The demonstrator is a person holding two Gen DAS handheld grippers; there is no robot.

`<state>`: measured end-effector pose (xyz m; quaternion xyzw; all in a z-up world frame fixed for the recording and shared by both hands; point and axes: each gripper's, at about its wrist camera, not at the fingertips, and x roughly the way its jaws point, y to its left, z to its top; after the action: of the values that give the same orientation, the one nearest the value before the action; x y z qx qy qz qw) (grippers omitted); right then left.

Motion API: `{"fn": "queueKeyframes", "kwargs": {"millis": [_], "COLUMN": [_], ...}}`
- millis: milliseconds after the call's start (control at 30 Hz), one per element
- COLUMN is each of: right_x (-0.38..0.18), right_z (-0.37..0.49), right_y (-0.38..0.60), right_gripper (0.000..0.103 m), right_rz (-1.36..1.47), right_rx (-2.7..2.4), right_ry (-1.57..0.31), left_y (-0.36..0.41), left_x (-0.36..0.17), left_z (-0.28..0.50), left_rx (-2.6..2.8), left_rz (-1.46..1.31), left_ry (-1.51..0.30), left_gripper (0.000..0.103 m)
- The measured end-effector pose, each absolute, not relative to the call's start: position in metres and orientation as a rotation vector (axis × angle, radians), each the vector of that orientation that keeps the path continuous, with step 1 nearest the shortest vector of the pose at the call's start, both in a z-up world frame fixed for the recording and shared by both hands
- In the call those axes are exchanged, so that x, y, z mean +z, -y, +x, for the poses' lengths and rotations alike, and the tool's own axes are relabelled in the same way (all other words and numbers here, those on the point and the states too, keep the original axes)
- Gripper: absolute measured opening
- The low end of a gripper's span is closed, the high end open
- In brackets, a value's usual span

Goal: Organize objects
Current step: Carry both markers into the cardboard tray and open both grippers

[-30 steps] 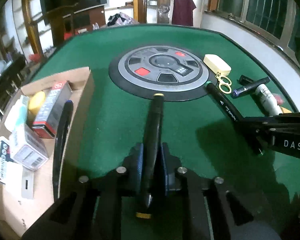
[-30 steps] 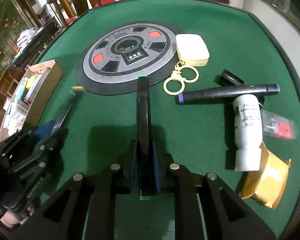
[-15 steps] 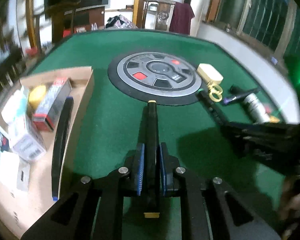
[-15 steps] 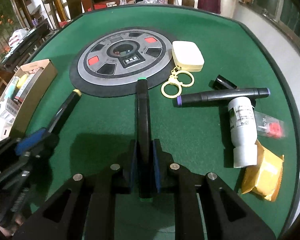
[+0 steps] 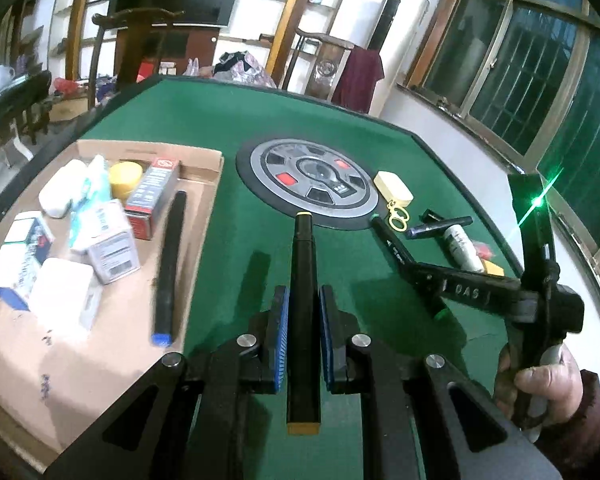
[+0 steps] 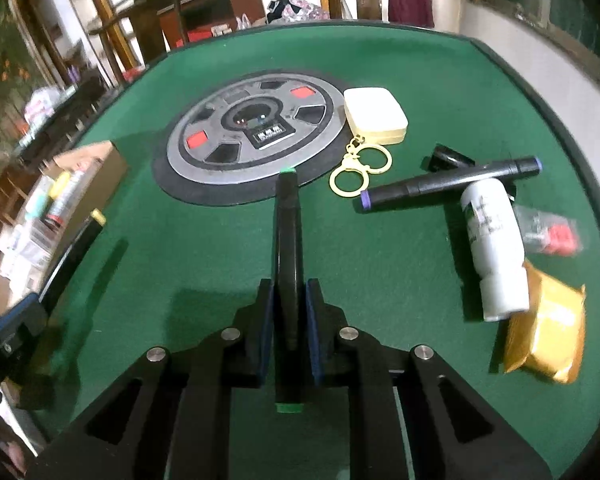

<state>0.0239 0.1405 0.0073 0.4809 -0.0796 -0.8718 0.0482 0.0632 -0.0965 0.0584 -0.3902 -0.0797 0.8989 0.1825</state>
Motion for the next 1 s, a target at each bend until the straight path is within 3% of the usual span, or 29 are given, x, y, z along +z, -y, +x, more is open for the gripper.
{"fn": "queueKeyframes", "kwargs": {"millis": [200, 600, 1000], "right_x": [0.015, 0.044, 0.048], "right_z": [0.036, 0.052, 0.029], "right_y": [-0.158, -0.125, -0.018], "right_gripper": [0.013, 0.013, 0.013], "right_rz": [1.415, 1.296, 1.339], "right_rx": [-2.522, -2.269, -2.111], "right_ry": [0.510, 0.749, 0.675], "left_y": [0.119, 0.190, 0.245], "left_x": [0.074, 0.079, 0.046], "left_z": [0.086, 0.104, 0.088], "left_rx": [2.578, 2.714, 2.790], "left_rz": [-1.054, -1.048, -1.154], "left_ry": [0.253, 0.345, 0.388], "left_gripper": [0.012, 0.012, 0.012]}}
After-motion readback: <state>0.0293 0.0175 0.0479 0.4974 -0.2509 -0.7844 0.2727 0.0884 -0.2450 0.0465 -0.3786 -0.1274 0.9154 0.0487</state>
